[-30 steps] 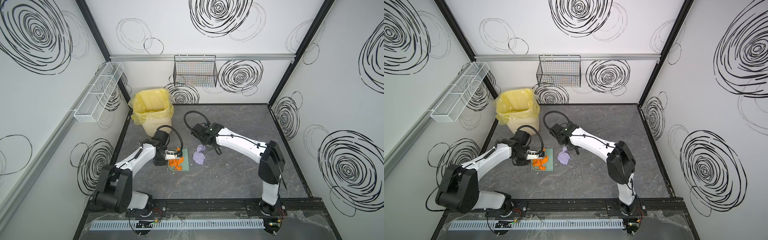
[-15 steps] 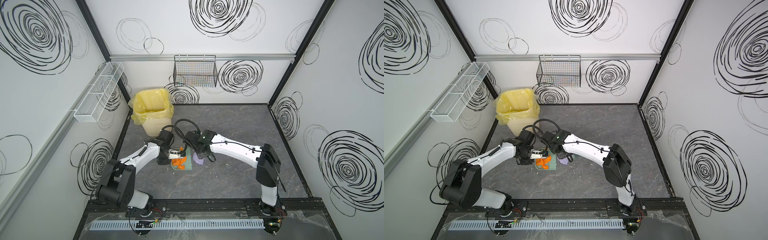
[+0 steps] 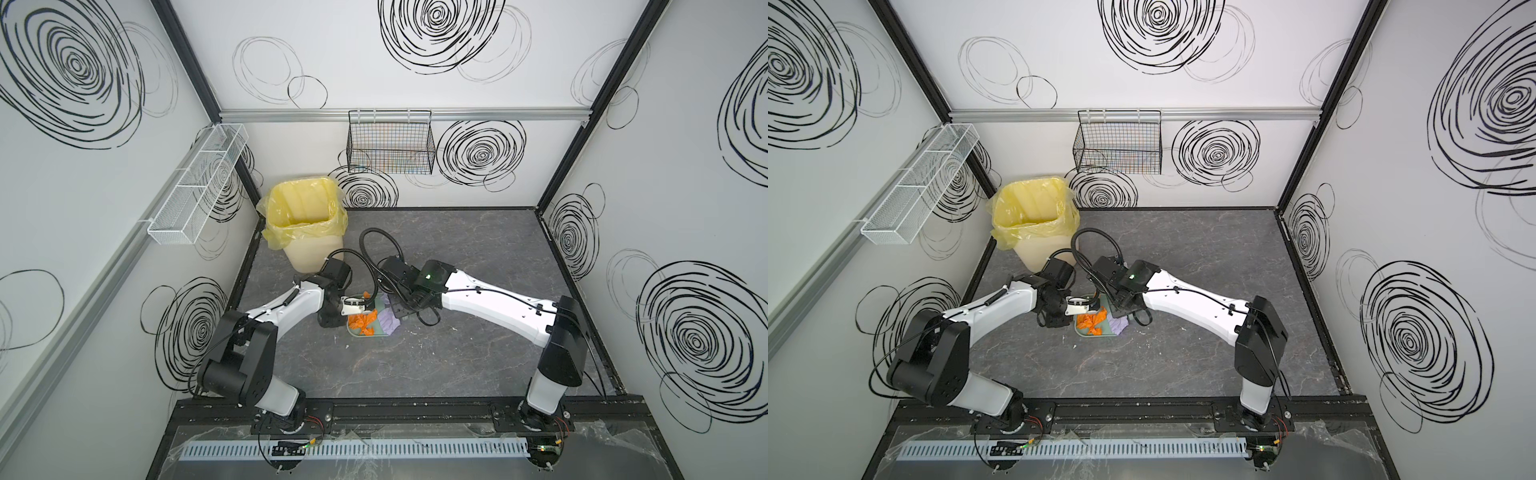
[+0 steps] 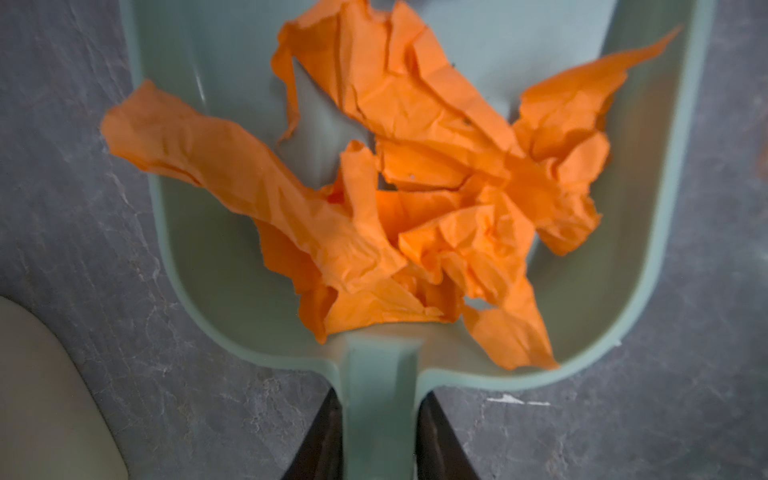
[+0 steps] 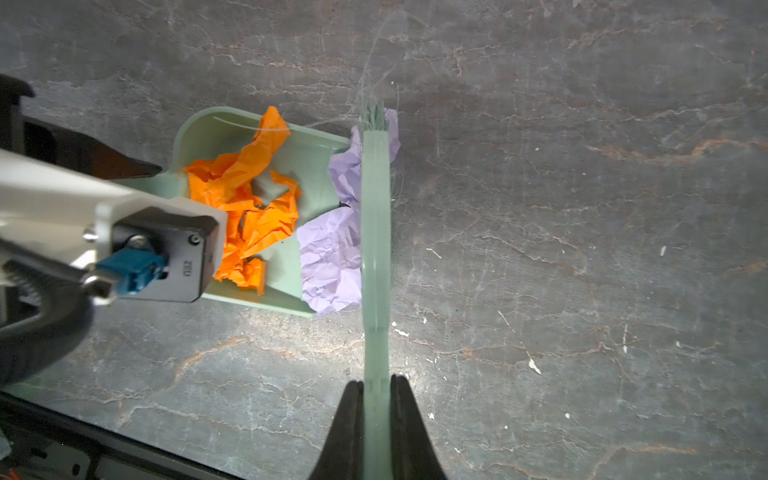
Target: Sweep away the paper scraps from the table
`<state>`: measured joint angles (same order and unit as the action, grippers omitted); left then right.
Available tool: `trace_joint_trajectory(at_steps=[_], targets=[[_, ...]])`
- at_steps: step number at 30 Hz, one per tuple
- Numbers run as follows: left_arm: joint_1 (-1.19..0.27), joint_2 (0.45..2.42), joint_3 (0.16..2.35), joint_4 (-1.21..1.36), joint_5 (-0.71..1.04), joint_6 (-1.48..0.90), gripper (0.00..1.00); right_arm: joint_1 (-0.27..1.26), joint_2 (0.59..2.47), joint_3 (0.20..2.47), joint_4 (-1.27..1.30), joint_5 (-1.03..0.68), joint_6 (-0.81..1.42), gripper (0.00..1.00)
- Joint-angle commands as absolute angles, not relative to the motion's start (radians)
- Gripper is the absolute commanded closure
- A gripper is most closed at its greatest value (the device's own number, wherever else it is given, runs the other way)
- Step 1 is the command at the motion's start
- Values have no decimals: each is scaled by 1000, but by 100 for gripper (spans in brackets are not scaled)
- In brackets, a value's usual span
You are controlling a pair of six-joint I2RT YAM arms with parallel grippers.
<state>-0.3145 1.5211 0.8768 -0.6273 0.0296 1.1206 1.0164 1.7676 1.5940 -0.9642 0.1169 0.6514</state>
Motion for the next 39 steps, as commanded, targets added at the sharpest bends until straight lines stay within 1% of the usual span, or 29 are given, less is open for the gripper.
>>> trace_joint_trajectory(at_steps=[1,10,19,24,27,33,36,39], targets=[[-327,1545,910,-607,40,1092,100,1029,1725,1577,-924,85,651,100],[-324,1581,940,-612,74,1081,100,1037,1657,1554,-888,65,659,100],[-326,1603,952,-618,84,1071,100,1009,1543,1526,-908,152,695,100],[-325,1609,975,-641,78,1075,100,970,1450,1416,-801,185,652,100],[-324,1612,991,-654,75,1075,100,915,1413,1353,-738,201,625,100],[-319,1621,1004,-662,72,1077,100,804,1488,1377,-729,239,541,100],[-317,1623,1004,-663,71,1075,100,789,1541,1388,-700,253,514,100],[-317,1626,1004,-664,69,1074,100,787,1611,1416,-725,260,512,100]])
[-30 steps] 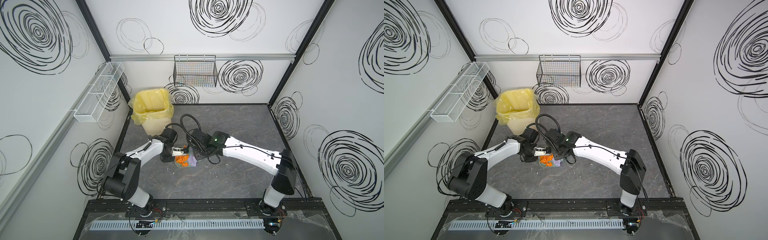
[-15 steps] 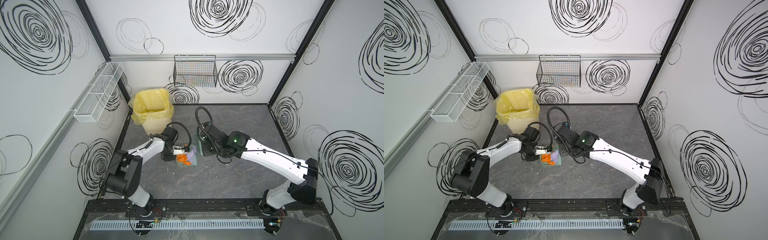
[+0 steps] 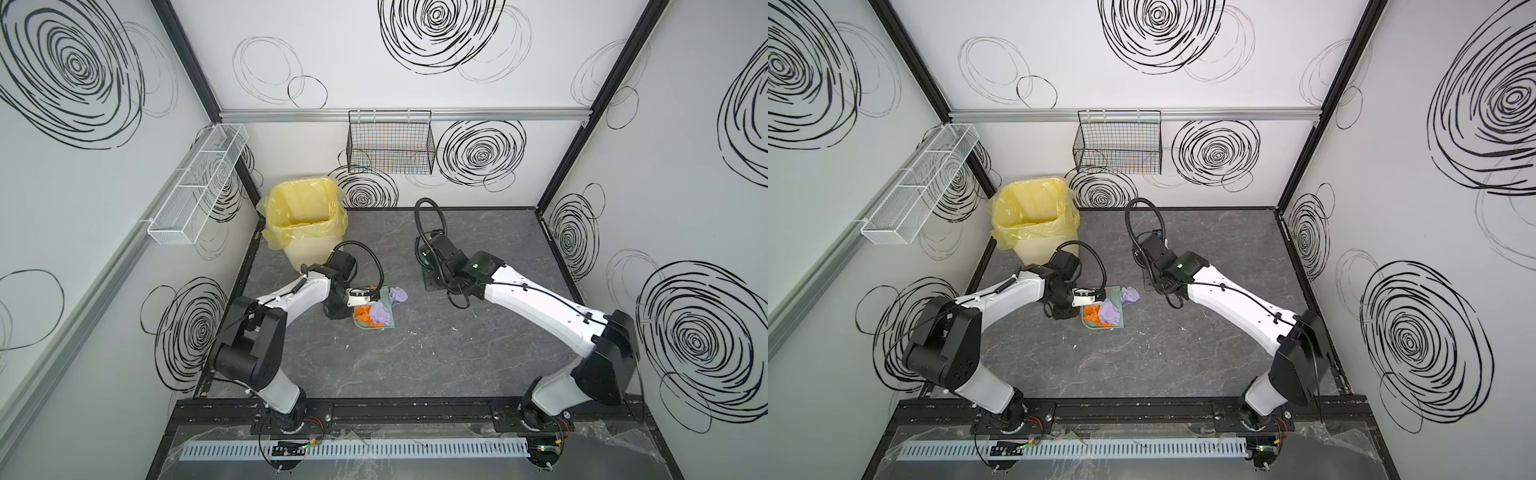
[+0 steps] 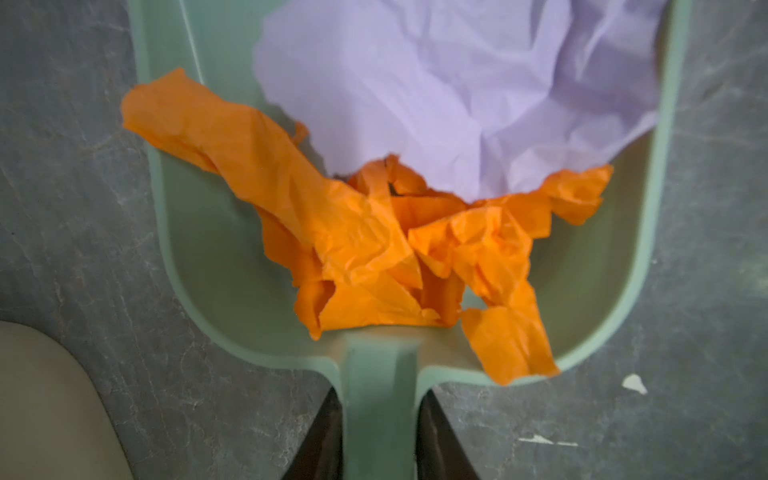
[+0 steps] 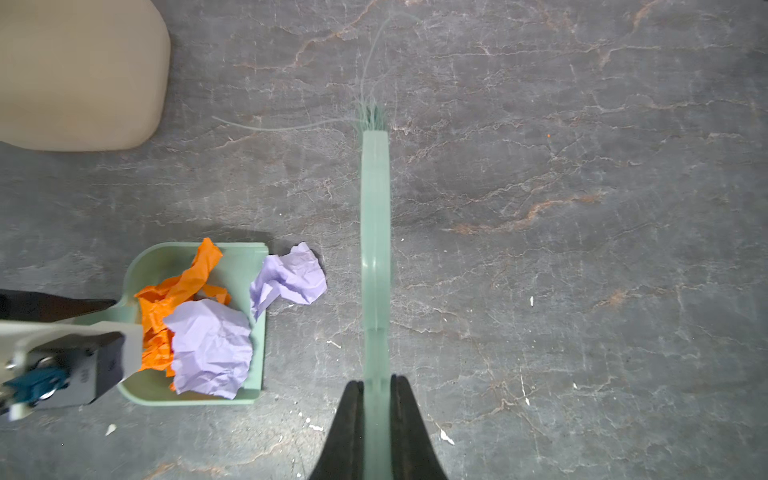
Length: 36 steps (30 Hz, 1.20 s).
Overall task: Sweep away the paper scraps from the table
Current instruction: 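Sweep the brush across the dustpan mouth again, then pull the right gripper back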
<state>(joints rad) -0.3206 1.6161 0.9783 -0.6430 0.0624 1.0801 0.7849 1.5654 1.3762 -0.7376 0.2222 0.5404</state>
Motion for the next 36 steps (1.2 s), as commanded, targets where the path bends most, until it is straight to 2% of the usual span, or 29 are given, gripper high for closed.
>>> trace_joint_trajectory(at_steps=[1,6,14,29,36], targets=[[-317,1627,1003,-664,66,1075,100,787,1639,1431,-748,251,514,100],[-314,1631,1005,-667,61,1081,100,813,1751,1476,-836,225,585,100],[-311,1647,1008,-660,67,1078,100,868,1744,1421,-753,148,615,100],[-313,1660,1008,-654,86,1068,100,905,1605,1359,-606,9,621,100],[-298,1642,1008,-643,125,1068,100,903,1553,1371,-707,91,638,100]])
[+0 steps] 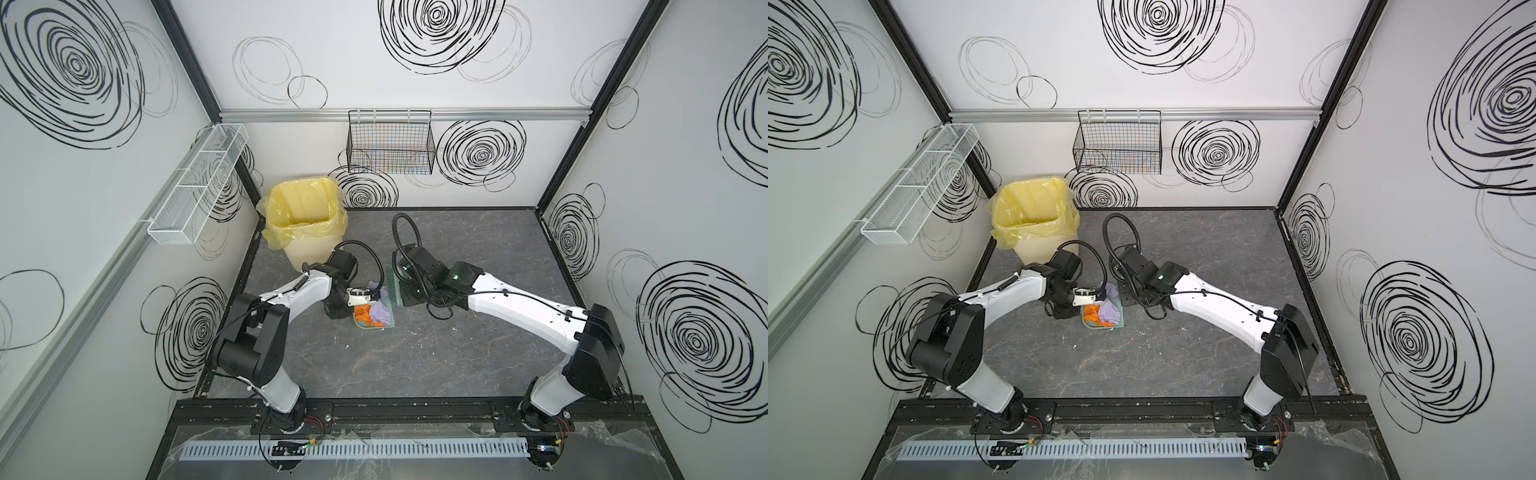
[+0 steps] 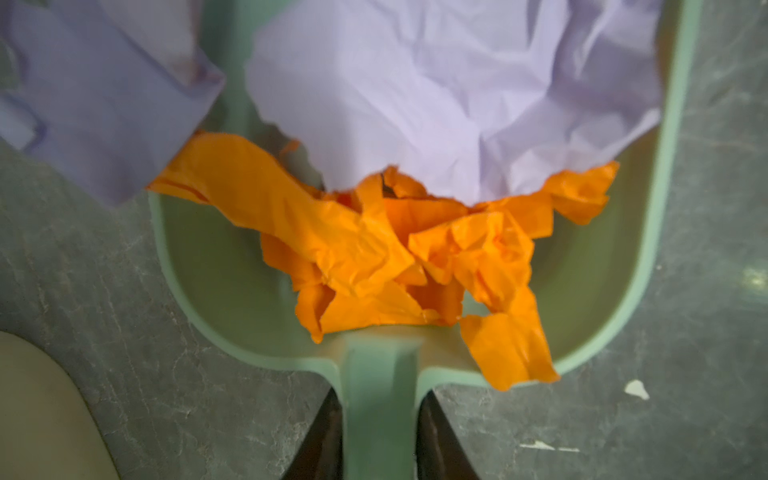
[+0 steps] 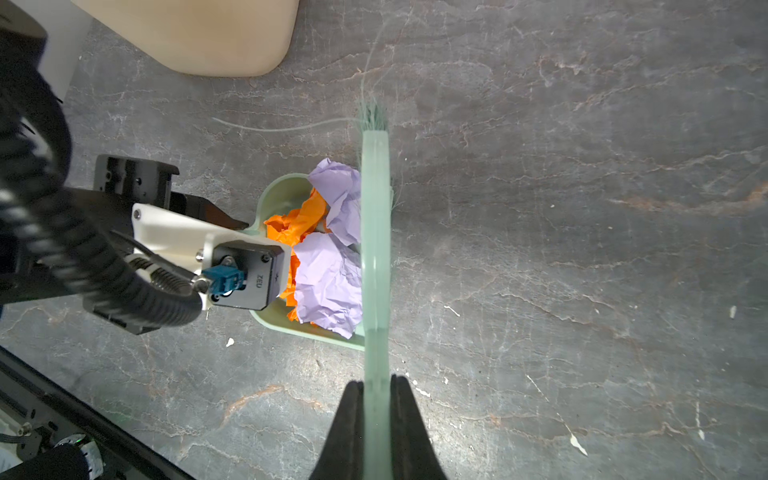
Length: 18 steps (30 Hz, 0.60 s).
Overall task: Sweep away the paper scraps from the table
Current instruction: 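Sweep the brush across the dustpan mouth again, then pull the right gripper back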
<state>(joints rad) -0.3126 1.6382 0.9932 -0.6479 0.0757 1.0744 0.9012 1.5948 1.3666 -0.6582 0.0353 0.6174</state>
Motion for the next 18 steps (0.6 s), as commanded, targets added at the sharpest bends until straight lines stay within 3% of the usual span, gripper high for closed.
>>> trace_joint_trajectory(at_steps=[1,18], targets=[[-294,1643,1012,-642,136,1066,100,902,1543,1369,-720,103,642,100],[-262,1586,1102,-705,267,1057,100,807,1148,1035,-699,211,678,100]])
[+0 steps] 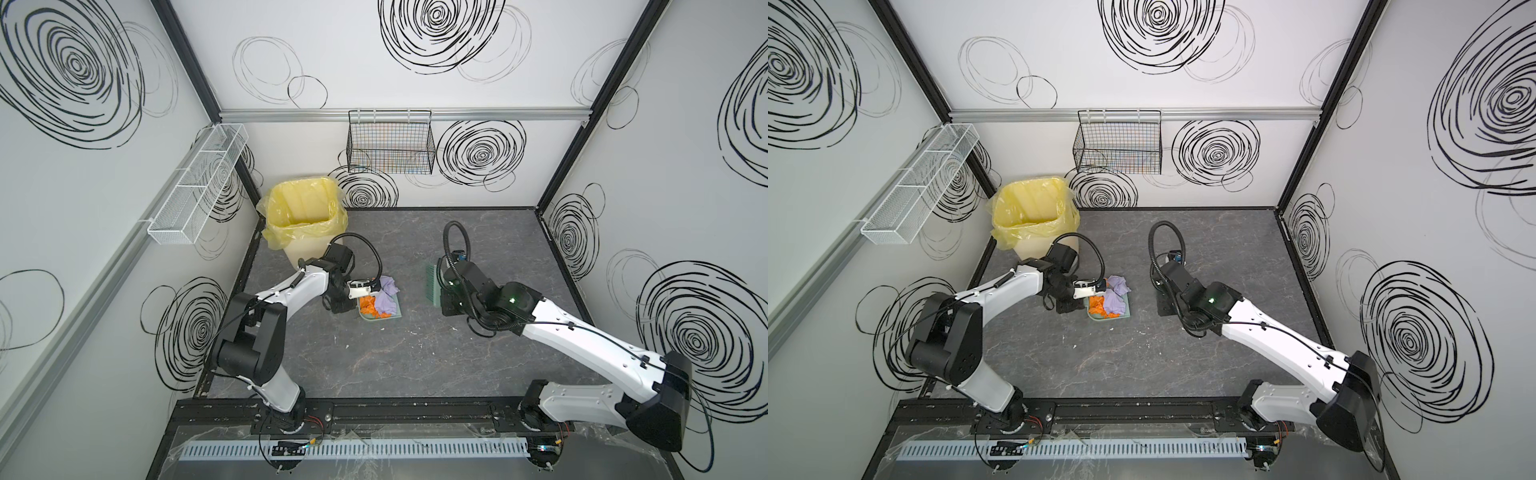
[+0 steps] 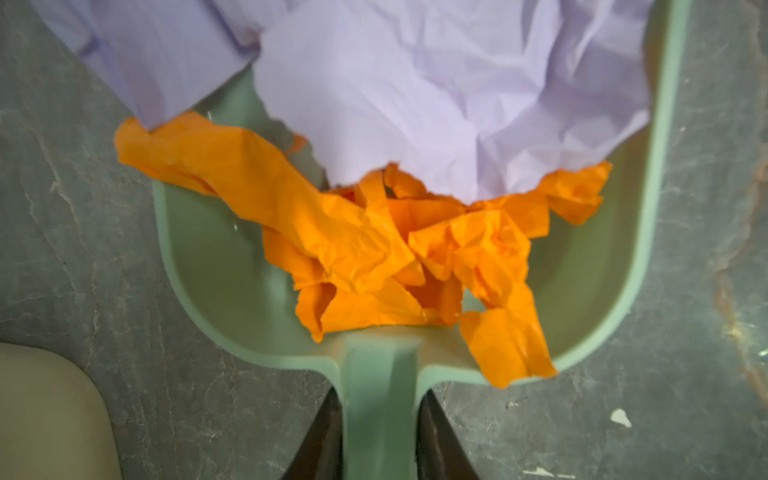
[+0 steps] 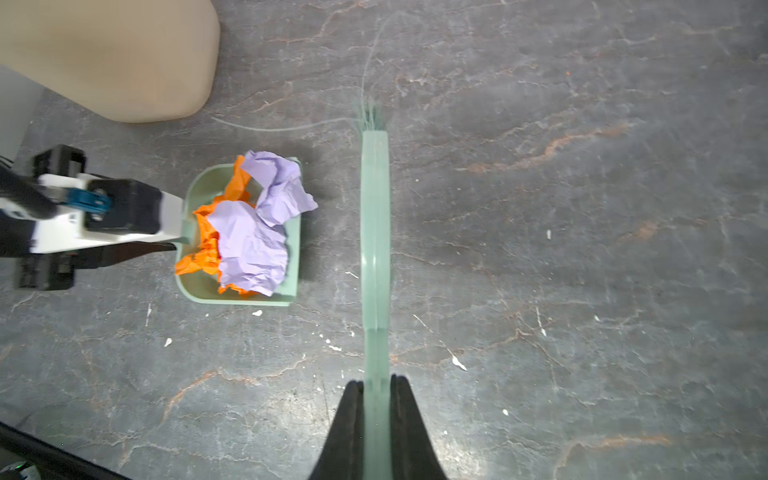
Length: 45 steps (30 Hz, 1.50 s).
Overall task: Sweep away the paper scraps from the table
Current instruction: 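Sweep the brush across the dustpan mouth again, then pull the right gripper back, then lift the filled dustpan with the left gripper and carry it toward the yellow bin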
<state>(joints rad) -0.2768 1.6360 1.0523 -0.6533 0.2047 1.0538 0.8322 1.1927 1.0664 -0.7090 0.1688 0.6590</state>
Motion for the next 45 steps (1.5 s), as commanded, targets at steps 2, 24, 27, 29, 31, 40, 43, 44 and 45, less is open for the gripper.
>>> trace_joint_trajectory(at_steps=[2,24,27,29,31,40,43,44,45], targets=[[-258,1572,1127,-746,278,1068,100,787,1124,1012,-709,207,677,100],[-56,1472,1490,-1083,437,1182,100,733,1034,866,-689,161,684,100],[-20,1484,1549,-1124,466,1196,100,733,1037,859,-681,156,687,100],[-1,1495,1586,-1150,480,1205,100,733,1038,857,-680,151,688,100],[14,1509,1624,-1175,484,1216,100,732,1041,856,-675,146,689,100],[68,1633,1904,-1362,469,1270,100,731,1048,841,-658,131,695,100],[92,1682,2004,-1403,457,1275,100,731,1047,831,-649,123,699,100],[99,1688,2016,-1403,446,1284,100,732,1045,828,-645,122,700,100],[103,1695,2029,-1403,434,1287,100,732,1043,824,-642,120,701,100]])
